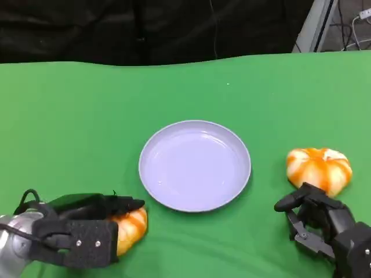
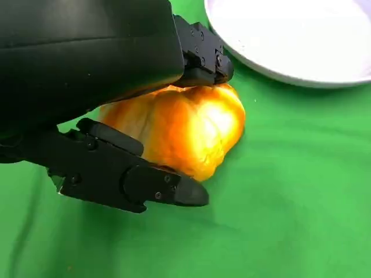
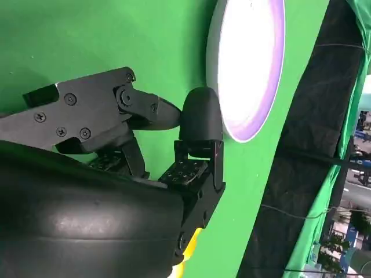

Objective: Grasp the bread from the table and place it into the plate.

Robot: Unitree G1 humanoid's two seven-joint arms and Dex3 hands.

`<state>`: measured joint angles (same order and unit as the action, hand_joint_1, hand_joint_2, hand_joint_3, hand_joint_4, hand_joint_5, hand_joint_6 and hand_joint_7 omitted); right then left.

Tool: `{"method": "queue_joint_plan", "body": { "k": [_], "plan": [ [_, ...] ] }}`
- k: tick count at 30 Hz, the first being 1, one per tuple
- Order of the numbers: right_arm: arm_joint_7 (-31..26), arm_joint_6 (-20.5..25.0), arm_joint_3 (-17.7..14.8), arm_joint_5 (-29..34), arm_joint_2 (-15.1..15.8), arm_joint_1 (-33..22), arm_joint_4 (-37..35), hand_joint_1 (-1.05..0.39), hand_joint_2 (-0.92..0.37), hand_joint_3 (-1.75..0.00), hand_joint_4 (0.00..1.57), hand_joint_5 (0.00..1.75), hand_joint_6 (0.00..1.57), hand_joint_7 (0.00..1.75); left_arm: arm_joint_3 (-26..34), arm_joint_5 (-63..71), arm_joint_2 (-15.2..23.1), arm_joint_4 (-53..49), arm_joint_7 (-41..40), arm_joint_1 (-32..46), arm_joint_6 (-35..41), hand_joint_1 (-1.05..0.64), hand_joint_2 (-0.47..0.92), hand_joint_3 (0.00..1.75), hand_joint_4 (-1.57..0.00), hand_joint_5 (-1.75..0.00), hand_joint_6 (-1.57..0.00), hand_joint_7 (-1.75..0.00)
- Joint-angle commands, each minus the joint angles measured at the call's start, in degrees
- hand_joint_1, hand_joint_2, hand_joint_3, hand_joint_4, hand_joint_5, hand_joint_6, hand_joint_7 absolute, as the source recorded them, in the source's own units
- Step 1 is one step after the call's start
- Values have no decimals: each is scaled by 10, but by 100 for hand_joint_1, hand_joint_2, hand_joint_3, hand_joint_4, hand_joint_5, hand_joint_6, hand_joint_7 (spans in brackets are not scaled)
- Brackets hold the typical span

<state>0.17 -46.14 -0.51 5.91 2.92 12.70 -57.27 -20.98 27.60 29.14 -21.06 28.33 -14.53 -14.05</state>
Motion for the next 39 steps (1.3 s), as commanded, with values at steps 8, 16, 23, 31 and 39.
{"method": "queue_joint_plan", "body": {
  "k": [8, 16, 23, 31, 39],
  "plan": [
    [4, 7, -5, -5, 9, -8, -4, -18, -87, -59, 73, 175, 72, 131, -26, 14, 24, -8, 23, 22, 32, -14, 90, 0, -31, -3, -34, -2],
    [5, 5, -6, -6, 8, -8, -4, -17, -88, -60, 73, 175, 72, 131, -8, 45, -16, -25, -146, 41, 29, -11, 92, 11, -119, -14, -116, -8],
    [6, 8, -7, -6, 8, -8, -3, -19, -87, -60, 72, 175, 72, 131, 27, 21, -58, -103, -312, 49, -83, -17, 72, 71, -123, -77, -140, -19],
    [2, 5, -4, 0, 8, -9, -2, -18, -87, -60, 72, 175, 72, 131, 40, 22, -75, -161, -417, 41, -145, -21, 62, 93, -103, -130, -105, -88],
    [-1, 7, -4, 2, 7, -9, -2, -18, -87, -60, 73, 175, 72, 131, 53, 21, -83, -153, -448, 47, -143, -20, 65, 86, -94, -148, -95, -106]
  ]
}}
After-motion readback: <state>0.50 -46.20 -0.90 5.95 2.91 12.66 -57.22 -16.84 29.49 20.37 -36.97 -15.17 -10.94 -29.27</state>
